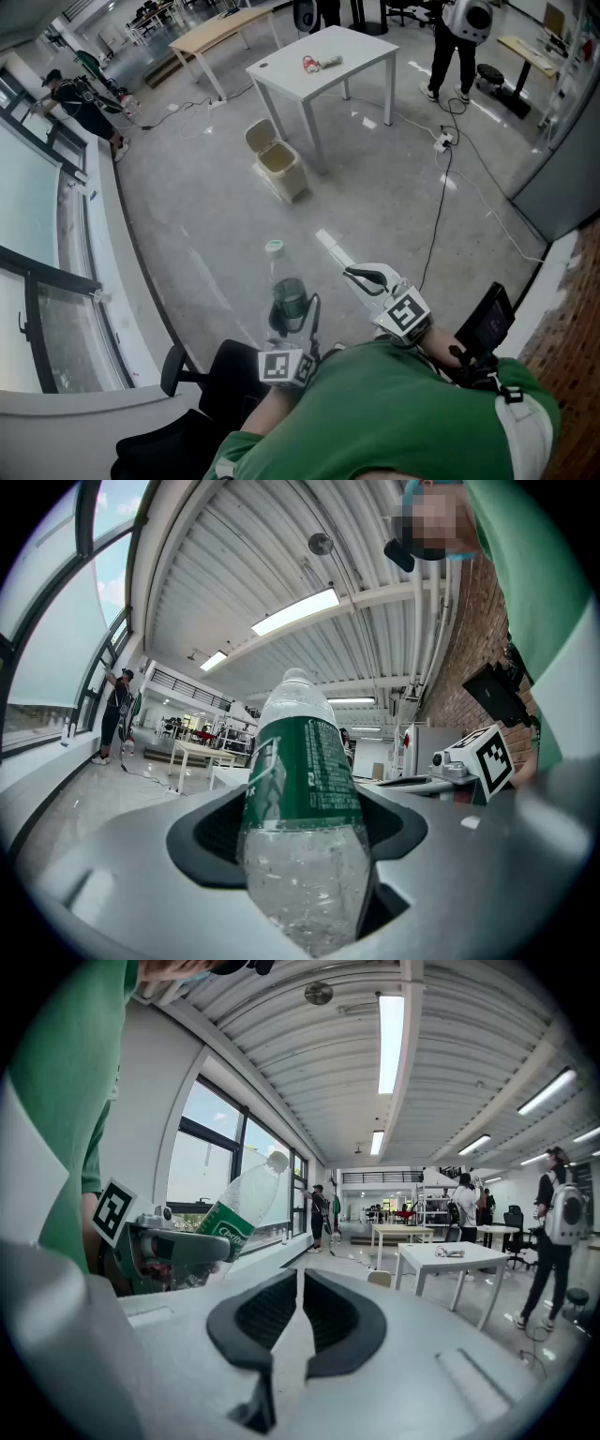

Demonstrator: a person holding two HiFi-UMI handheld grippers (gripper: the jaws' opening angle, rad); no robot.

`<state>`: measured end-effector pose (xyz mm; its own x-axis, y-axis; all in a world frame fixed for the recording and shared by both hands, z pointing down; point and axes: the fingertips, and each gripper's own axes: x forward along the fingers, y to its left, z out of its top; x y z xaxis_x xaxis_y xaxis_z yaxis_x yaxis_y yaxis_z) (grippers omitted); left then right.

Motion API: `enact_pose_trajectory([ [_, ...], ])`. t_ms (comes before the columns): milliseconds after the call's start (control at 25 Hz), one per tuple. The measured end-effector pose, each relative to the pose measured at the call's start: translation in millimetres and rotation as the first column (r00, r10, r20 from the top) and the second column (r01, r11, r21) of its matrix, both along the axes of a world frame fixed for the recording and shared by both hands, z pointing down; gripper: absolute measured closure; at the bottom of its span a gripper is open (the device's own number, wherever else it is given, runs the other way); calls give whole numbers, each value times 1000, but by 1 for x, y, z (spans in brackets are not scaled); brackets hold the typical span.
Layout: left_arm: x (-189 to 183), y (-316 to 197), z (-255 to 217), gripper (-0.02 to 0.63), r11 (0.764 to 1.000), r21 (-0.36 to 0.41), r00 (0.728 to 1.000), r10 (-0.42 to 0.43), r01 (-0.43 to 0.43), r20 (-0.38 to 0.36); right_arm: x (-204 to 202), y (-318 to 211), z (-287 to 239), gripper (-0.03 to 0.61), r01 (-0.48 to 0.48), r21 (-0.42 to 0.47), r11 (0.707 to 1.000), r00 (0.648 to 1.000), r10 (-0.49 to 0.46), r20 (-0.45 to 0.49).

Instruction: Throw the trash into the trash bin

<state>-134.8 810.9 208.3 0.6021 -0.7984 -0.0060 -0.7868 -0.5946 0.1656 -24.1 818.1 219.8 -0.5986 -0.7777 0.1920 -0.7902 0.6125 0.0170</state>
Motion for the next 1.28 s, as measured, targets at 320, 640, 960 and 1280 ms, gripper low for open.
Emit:
enact_pose_trajectory([
  [320, 4, -4, 2, 275, 1000, -29, 1000, 0, 0, -2, 1, -5, 1, 551, -1, -9, 1000, 1000, 1, -7],
  [640, 12, -9, 6, 275, 999, -44, 1000, -3, 3, 0, 11, -11, 0, 551, -15, 4, 1000, 999, 15, 35],
  [960, 26, -10, 8, 275, 999, -52, 1000, -1, 2, 9, 25, -11, 0, 551, -22, -3, 1000, 998, 23, 53],
  [1280, 47, -9, 9, 275, 998, -57, 999, -24, 27, 39, 51, -13, 0, 551, -9, -6, 1000, 997, 10, 74],
])
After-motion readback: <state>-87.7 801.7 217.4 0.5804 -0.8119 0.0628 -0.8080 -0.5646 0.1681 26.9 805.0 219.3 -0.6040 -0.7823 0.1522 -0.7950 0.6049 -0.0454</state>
